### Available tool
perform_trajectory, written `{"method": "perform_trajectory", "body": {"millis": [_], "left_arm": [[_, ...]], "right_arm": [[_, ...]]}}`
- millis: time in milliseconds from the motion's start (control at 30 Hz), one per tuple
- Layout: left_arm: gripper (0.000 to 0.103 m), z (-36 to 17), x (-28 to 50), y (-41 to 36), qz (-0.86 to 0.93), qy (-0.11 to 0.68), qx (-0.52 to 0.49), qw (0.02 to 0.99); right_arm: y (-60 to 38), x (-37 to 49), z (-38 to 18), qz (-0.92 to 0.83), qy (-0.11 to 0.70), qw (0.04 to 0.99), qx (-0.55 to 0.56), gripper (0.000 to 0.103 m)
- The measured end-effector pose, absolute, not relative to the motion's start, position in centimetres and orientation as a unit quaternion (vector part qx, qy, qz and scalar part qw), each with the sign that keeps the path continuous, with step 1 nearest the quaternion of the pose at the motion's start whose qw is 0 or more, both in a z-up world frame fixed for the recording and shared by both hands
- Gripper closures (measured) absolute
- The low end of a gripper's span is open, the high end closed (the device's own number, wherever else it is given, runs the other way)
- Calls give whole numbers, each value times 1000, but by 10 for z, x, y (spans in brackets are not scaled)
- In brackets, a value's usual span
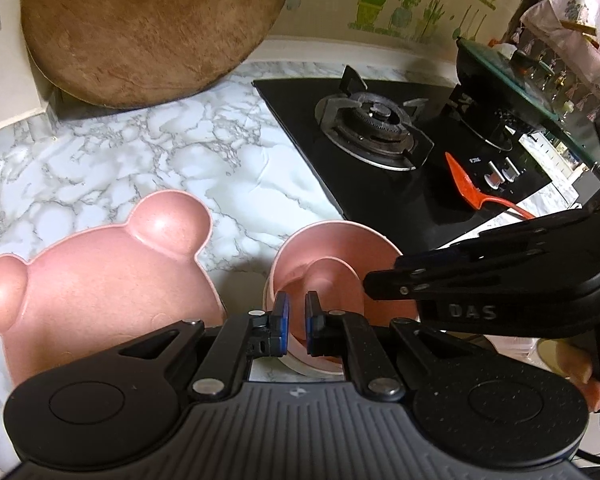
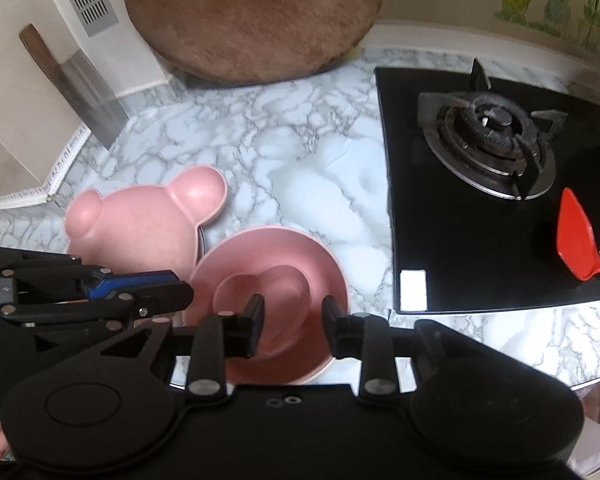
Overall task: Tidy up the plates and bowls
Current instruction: 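Lower the heart-shaped dish into the pink bowl and open both grippers, then move both grippers to the rim of the nested bowls and close on it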
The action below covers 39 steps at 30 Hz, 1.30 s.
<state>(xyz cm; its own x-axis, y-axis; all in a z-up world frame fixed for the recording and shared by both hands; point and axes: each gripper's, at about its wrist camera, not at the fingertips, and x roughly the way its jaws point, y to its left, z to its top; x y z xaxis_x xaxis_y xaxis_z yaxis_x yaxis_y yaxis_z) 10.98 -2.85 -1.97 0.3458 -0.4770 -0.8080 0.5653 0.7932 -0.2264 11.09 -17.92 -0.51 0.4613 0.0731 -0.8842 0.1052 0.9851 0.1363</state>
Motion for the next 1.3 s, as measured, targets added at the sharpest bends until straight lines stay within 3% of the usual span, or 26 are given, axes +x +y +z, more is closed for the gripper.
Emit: {"method": "perform_trajectory", "body": {"millis": [267,367,500,700,900,1100,1300], "left_arm": [[94,-9,96,-19,-321,454,44,830],[81,-4,90,-15,-310,451,31,836],[54,4,81,-13,-287,433,24,854],[50,9,74,-17,-249,429,-3,868],[34,7,66,-21,-211,430,-36,877],[25,6,56,-19,-170,417,-72,890],[25,-19,63,-11,-139,456,-143,867]], "right_arm": [[-176,94,18,2,490,868,80,57],[-177,90,23,20,481,873,80,53],[-179,86,29,45,470,879,69,45],[-195,85,32,76,471,877,58,25],[-211,85,30,100,465,878,56,1],[-229,94,24,105,469,873,82,0],[-248,112,6,88,502,853,116,1]]}}
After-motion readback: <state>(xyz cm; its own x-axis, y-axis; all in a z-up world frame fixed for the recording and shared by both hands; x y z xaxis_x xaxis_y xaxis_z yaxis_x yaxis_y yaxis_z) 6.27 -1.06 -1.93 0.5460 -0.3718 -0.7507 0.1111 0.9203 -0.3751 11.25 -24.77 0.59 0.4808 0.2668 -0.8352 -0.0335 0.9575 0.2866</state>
